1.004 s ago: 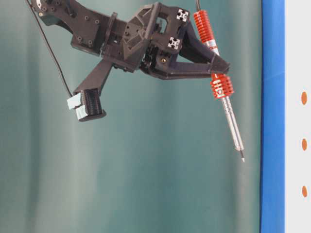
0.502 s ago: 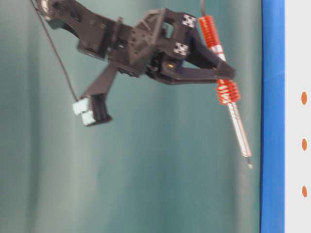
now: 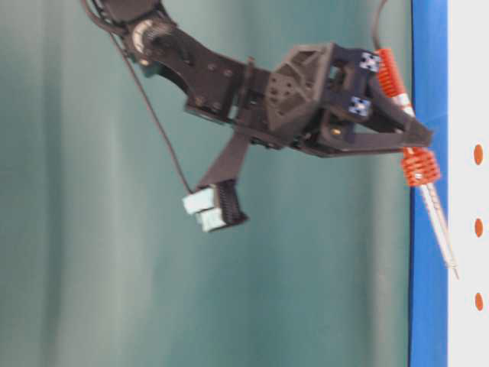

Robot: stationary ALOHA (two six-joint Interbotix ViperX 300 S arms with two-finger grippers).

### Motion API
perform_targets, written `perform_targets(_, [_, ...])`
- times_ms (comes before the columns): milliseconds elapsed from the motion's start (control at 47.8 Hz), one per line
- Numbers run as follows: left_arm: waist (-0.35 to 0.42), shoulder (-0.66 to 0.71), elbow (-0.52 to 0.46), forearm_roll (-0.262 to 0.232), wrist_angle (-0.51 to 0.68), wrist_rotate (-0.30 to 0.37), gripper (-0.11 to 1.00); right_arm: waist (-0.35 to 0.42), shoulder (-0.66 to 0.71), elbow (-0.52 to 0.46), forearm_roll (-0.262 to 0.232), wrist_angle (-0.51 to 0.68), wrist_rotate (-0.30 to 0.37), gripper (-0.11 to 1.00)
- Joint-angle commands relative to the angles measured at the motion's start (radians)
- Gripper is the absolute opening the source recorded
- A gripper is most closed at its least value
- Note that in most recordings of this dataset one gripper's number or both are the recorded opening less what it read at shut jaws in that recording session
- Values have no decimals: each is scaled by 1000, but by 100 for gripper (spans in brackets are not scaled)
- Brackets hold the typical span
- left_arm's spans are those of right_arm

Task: Touch the tip of the soldering iron to the mark.
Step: 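Lower the iron tip onto the leftmost red dot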

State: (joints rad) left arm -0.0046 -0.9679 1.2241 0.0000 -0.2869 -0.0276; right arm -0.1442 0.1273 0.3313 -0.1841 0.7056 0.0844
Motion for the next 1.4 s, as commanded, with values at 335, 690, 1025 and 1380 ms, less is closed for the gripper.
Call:
perform_targets(335, [-3,8,-11,2,-9,-2,0,-11,18,-21,-3,-75,-2,6])
perform_targets(690, [-3,8,-11,2,-11,-2,0,-12,40,-21,-3,-77,-2,6])
perform_targets(1025, [-3,8,-11,2,-11,-2,0,-17,40,-21,-3,-74,-2,6])
perform_targets(1380, [-3,8,-11,2,-11,-2,0,-18,40,-23,-3,-75,-2,6])
